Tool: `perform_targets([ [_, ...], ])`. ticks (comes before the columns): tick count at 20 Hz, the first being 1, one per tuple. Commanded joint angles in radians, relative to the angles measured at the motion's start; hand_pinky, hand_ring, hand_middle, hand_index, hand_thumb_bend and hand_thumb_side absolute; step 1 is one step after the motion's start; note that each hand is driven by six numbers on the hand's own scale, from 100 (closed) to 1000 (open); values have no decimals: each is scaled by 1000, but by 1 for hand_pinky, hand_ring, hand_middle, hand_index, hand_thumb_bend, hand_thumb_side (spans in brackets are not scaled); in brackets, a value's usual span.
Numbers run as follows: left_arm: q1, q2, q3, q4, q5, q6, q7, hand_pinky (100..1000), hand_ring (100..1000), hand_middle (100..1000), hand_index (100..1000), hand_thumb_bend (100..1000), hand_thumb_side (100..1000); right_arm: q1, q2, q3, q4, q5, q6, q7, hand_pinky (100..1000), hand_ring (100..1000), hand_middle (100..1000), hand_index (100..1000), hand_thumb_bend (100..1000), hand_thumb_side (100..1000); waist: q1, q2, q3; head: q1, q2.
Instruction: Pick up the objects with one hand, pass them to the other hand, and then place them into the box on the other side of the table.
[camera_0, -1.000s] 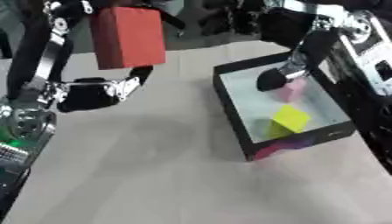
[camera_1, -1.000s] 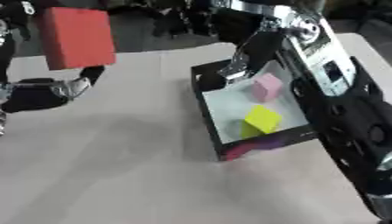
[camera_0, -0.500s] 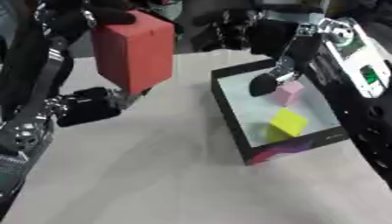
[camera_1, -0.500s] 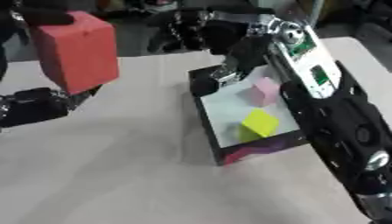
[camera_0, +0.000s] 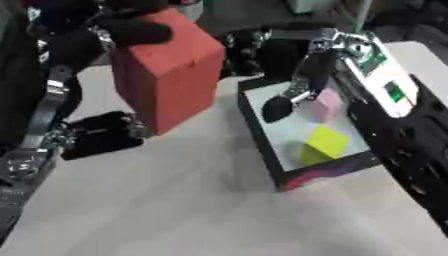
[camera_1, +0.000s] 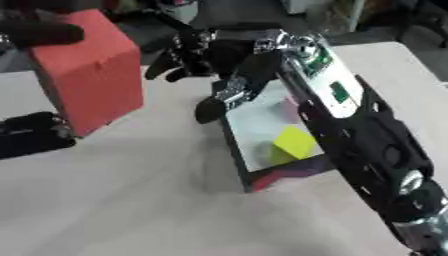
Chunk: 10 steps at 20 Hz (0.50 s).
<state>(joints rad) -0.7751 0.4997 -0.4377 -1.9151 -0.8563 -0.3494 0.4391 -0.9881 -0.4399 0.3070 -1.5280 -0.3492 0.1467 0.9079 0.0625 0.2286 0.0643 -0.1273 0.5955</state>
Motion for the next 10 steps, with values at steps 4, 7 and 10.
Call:
perform_targets([
  [4,-23,-5,-16,37,-44,-51,79,688,692,677,589,243,100,-44,9,16,-2,-56,32,-1,1000,1000,840,1000,677,286,-15,11,8,-9,-19],
  [7,-23,-16,-29,56,-47,-66,97,693,692,677,587,238,100,-49,17,25,-7,-71,52,-1,1000,1000,841,1000,673,288,-16,17,11,-4,-22],
  [10,-21,-26,-37,69,-50,-76,105,693,691,675,587,239,100,-49,22,35,-19,-80,64,-1,1000,1000,842,1000,671,289,-17,22,11,1,-24],
])
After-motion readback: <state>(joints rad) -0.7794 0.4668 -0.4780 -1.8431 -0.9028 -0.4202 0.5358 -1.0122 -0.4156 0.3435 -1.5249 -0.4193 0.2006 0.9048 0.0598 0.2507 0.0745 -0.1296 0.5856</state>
